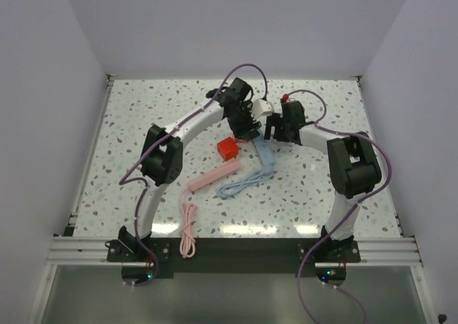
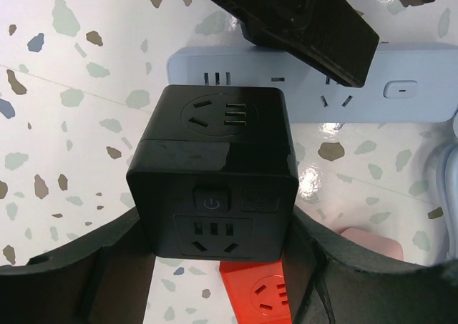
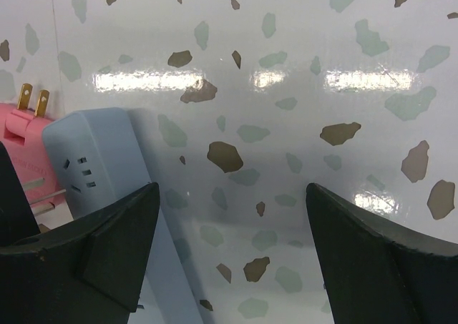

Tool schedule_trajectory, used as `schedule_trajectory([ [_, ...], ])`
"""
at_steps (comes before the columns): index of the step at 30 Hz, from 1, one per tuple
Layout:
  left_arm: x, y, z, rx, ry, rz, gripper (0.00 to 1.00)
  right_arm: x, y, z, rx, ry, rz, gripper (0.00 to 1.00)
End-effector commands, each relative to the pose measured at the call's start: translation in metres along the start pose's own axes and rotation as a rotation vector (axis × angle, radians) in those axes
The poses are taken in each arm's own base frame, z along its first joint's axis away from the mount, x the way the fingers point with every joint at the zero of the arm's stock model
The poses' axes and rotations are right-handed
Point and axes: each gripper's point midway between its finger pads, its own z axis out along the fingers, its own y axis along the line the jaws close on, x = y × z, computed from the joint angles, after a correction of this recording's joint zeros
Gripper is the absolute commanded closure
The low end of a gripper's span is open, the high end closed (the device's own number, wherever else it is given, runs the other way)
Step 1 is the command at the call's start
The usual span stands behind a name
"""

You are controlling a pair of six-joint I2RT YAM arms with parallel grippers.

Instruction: Insert the plug

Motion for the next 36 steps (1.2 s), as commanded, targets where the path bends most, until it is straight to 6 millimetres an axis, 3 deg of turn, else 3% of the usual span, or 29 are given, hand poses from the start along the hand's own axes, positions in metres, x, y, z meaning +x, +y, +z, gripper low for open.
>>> schedule_trajectory([
  [1, -0.012, 0.006, 0.002, -0.018, -0.048, 0.018, 1.00, 0.013, 0.008, 0.004, -0.028, 0.043, 0.003, 0.13],
  [28, -0.023, 0.009, 0.014, 0.002, -0.103, 0.083, 1.00, 0.013, 0.013, 0.003, -0.061, 0.043, 0.004, 0.12],
  [36, -0.017, 0.017, 0.012, -0.016, -0.084, 0.089, 1.00, 0.013, 0.015, 0.003, -0.071, 0.044, 0.002, 0.12],
])
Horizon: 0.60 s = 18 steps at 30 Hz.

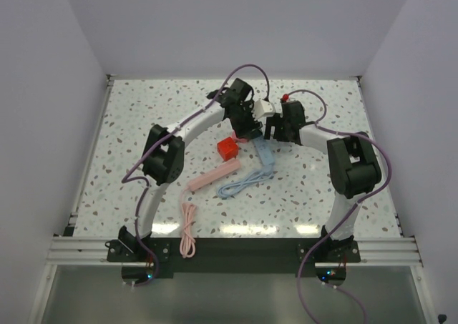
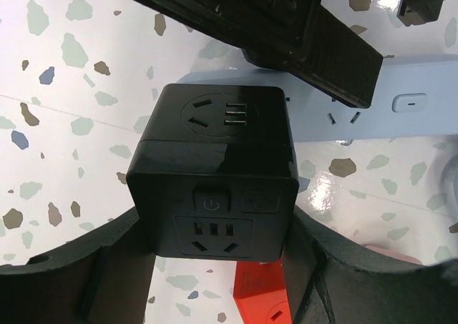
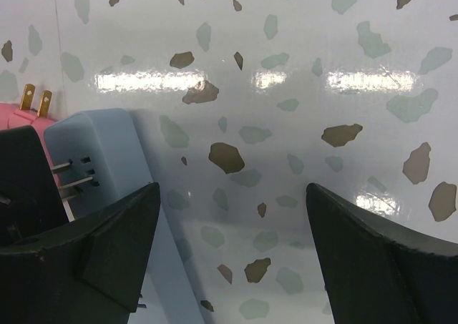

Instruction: Insert the plug

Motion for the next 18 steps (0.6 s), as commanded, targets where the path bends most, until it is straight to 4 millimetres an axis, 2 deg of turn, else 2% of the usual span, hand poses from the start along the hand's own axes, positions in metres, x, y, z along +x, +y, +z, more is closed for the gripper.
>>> schedule_trajectory([
  [1, -0.0088, 0.0170, -0.0008, -0.029, -0.043, 0.031, 1.00, 0.0133, 0.0138, 0.0027, -0.062, 0.044, 0.002, 0.12],
  [18, -0.0063, 0.0240, -0.0010, -0.018, -0.052, 0.004, 1.00, 0.0144, 0.0143, 0.0042, -0.067, 0.044, 0.002, 0.12],
])
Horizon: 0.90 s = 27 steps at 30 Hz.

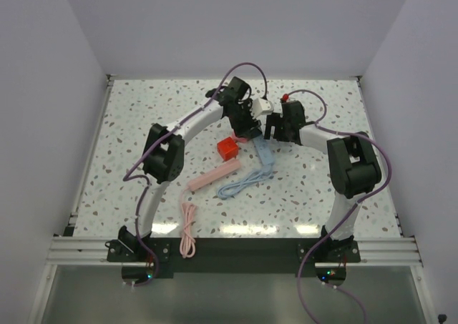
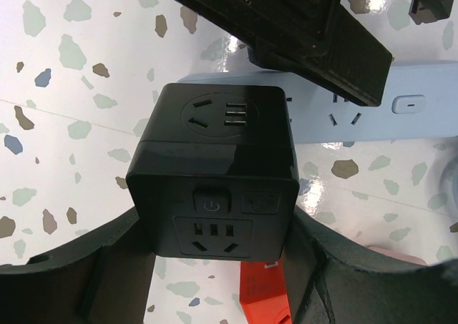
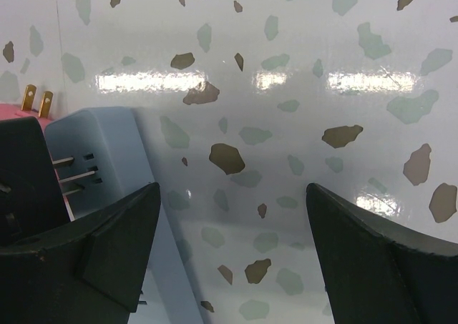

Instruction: Insert the plug

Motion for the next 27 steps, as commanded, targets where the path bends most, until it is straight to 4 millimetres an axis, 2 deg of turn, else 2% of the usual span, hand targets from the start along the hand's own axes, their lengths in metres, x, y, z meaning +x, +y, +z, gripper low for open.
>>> schedule_trajectory([
  [1, -0.008, 0.018, -0.003, -0.045, -0.026, 0.015, 1.00, 0.016, 0.014, 0.004, -0.064, 0.048, 0.002, 0.12],
  [13, 0.001, 0.019, -0.004, -0.054, -0.008, -0.068, 1.00, 0.016, 0.015, 0.006, -0.070, 0.049, 0.003, 0.12],
  [27, -0.003, 0.017, -0.006, -0.031, -0.020, -0.077, 1.00, 0.017, 0.016, 0.006, -0.073, 0.048, -0.001, 0.12],
])
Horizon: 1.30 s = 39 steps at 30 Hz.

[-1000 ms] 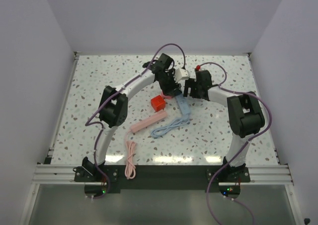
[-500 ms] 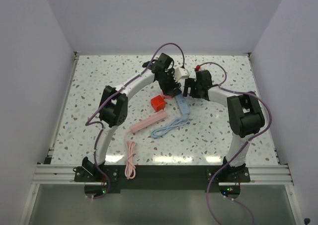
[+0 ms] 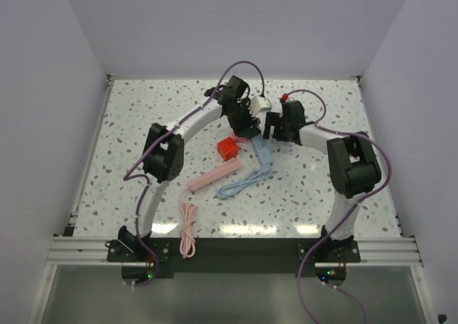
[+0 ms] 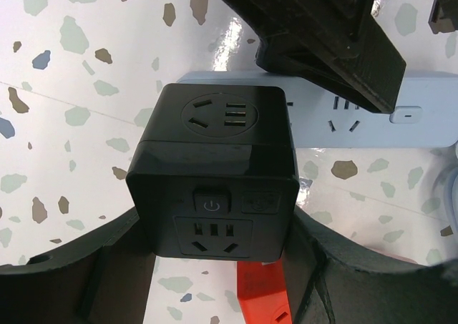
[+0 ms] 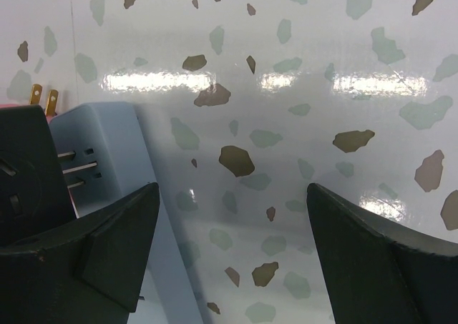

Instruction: Insert the plug

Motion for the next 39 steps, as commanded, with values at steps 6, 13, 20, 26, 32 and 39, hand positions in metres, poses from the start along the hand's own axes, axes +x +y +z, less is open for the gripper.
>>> schedule_trajectory([
  [6, -0.005, 0.015, 0.000, -0.021, 0.008, -0.005, 1.00, 0.012, 0.010, 0.001, -0.041, 0.030, 0.005, 0.11],
  [13, -0.008, 0.010, 0.009, -0.026, 0.037, 0.010, 1.00, 0.011, 0.015, 0.005, -0.068, 0.031, 0.005, 0.10],
  [20, -0.016, 0.006, 0.015, -0.047, 0.052, 0.039, 1.00, 0.018, 0.019, 0.008, -0.092, 0.045, 0.013, 0.10],
  [26, -0.025, 0.005, 0.017, -0.054, 0.039, 0.057, 1.00, 0.022, 0.020, 0.009, -0.099, 0.055, 0.013, 0.10],
  [32, -0.040, 0.003, 0.018, -0.068, -0.011, 0.077, 1.00, 0.018, 0.013, 0.005, -0.061, 0.032, 0.019, 0.10],
  [39, -0.037, 0.004, 0.013, -0.078, -0.005, 0.093, 1.00, -0.007, -0.003, -0.031, -0.003, -0.076, 0.067, 0.07],
])
